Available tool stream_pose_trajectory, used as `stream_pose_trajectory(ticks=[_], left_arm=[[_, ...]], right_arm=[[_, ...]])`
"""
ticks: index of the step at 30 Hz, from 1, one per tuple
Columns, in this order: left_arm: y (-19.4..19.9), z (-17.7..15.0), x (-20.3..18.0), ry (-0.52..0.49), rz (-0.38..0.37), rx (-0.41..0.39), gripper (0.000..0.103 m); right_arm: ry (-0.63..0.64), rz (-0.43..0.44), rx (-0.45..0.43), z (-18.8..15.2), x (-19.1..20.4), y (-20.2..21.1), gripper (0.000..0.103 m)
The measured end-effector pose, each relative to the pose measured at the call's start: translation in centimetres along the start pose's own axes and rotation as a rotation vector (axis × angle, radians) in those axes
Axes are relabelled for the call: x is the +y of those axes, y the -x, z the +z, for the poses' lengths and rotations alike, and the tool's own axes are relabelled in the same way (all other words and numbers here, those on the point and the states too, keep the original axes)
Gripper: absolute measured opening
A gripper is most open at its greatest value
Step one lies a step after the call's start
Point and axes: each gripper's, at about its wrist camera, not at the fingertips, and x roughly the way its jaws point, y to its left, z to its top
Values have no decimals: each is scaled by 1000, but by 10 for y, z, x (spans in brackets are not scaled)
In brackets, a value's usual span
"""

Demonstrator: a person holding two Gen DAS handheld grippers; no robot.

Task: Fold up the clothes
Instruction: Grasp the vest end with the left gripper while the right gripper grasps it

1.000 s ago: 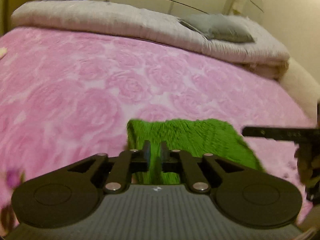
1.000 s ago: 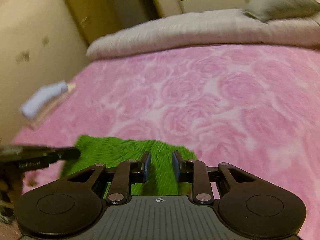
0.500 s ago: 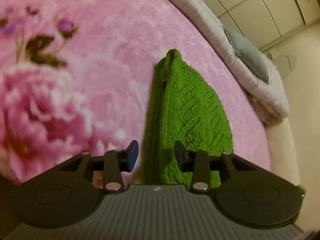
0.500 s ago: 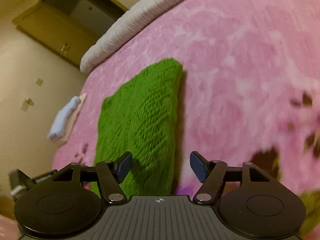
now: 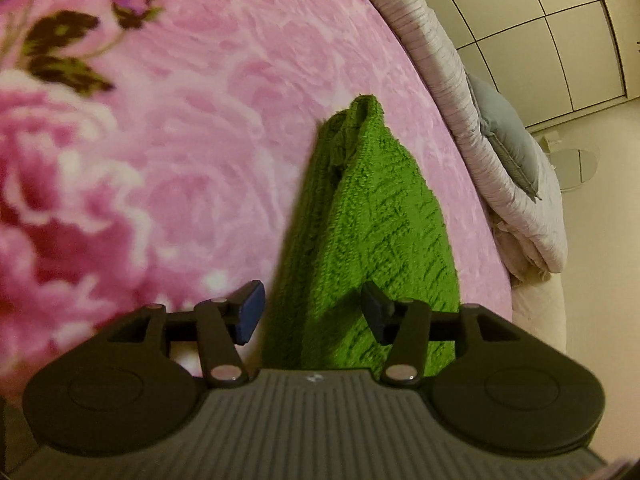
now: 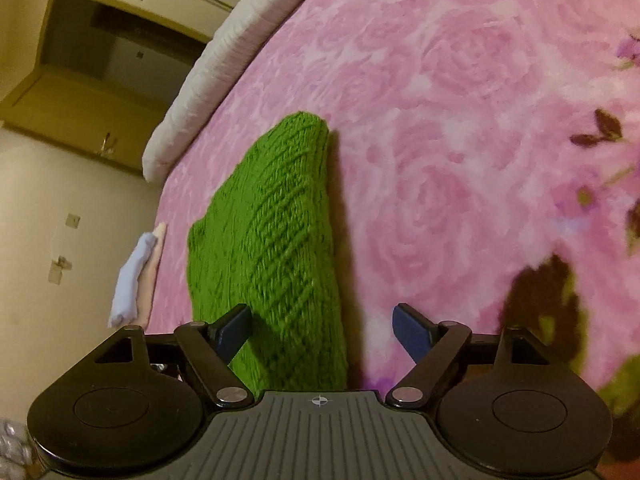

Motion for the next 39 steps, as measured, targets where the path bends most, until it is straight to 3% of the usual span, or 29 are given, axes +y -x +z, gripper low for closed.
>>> stream_pose_trajectory(ticks=[13,21,24,25,28,29,33,39], left_arm=[[-30,23,-4,-12,-33,7,48],[-46,32,-6,-35,-105,42,50],[-56,35,-9,-61,-135,76,46],[-60,36,-10,-68,-143,86,41],[-65,37,-11,-98,-172,102,31],[-65,37,-13,-112,-179,105,30],[-65,41,-16,-127,-185,128,26],[-49,58,-36,-131,-146,172,21]], right_arm=[[-11,98,49,27,3,-37,88],[57,161,128,35,8,-62,87],[72,164,144,38,11,-70,87],[78,155,144,38,12,-72,83],[83,134,144,41,9,-77,52],[76,146,149,43,5,-78,47],[69,170,165,46,0,-75,41],[42,100,201,56,28,-67,35]])
